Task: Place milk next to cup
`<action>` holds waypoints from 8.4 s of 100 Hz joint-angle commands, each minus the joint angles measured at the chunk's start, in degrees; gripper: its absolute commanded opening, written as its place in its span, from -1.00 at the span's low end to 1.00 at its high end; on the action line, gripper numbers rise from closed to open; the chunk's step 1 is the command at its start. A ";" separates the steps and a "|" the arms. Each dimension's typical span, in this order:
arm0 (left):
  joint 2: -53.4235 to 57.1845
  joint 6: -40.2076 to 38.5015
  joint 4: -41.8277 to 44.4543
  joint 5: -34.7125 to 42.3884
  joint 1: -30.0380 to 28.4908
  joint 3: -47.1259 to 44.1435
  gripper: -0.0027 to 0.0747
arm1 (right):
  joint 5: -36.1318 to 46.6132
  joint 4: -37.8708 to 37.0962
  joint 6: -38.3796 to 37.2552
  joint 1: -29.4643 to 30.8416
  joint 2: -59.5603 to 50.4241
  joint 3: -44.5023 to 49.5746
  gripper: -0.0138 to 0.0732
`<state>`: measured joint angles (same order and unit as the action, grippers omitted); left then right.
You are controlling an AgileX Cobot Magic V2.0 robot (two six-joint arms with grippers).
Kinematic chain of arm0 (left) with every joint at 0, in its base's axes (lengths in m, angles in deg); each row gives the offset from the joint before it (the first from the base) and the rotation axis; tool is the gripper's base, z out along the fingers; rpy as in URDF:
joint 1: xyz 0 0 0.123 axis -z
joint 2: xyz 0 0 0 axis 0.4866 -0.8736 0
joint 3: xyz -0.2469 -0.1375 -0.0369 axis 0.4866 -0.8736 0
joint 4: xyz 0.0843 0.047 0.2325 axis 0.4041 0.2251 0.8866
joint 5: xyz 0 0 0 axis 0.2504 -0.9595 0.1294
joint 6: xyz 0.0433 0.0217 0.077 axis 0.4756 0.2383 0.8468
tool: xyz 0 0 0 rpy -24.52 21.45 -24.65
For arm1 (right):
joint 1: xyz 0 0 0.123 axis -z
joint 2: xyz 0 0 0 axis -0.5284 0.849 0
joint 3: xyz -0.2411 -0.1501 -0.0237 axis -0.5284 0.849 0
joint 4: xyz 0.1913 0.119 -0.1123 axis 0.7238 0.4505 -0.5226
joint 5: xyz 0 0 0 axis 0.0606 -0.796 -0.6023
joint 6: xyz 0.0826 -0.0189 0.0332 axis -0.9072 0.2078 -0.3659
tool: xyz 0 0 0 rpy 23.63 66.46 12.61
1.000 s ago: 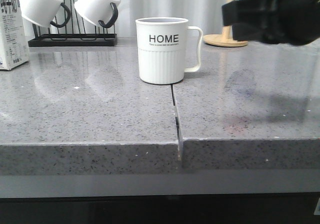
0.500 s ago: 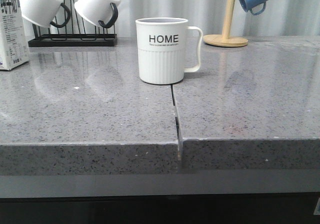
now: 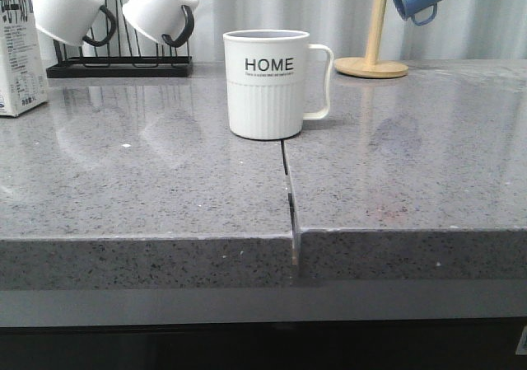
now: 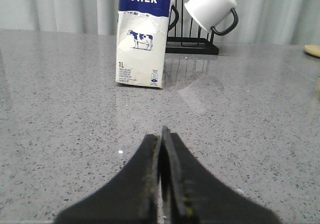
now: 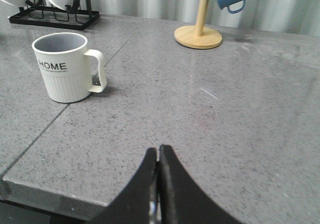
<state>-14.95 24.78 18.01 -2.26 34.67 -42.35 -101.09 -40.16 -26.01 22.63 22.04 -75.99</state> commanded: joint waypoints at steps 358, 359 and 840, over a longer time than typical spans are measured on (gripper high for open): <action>-88.26 0.51 4.14 30.80 -4.16 60.05 -0.60 | -0.70 -13.56 -11.96 2.02 -10.99 3.03 -0.82; -88.10 0.51 4.12 30.67 -3.88 60.05 -0.60 | -0.70 -13.56 -11.96 2.02 -10.99 3.03 -0.82; 1.79 3.53 -3.15 -9.29 -0.95 -2.31 -0.99 | -0.70 -13.56 -11.96 2.02 -10.87 3.03 -0.82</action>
<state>-14.94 28.87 15.45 -13.95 33.53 -42.30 -106.35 -52.62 -38.26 24.25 11.77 -71.77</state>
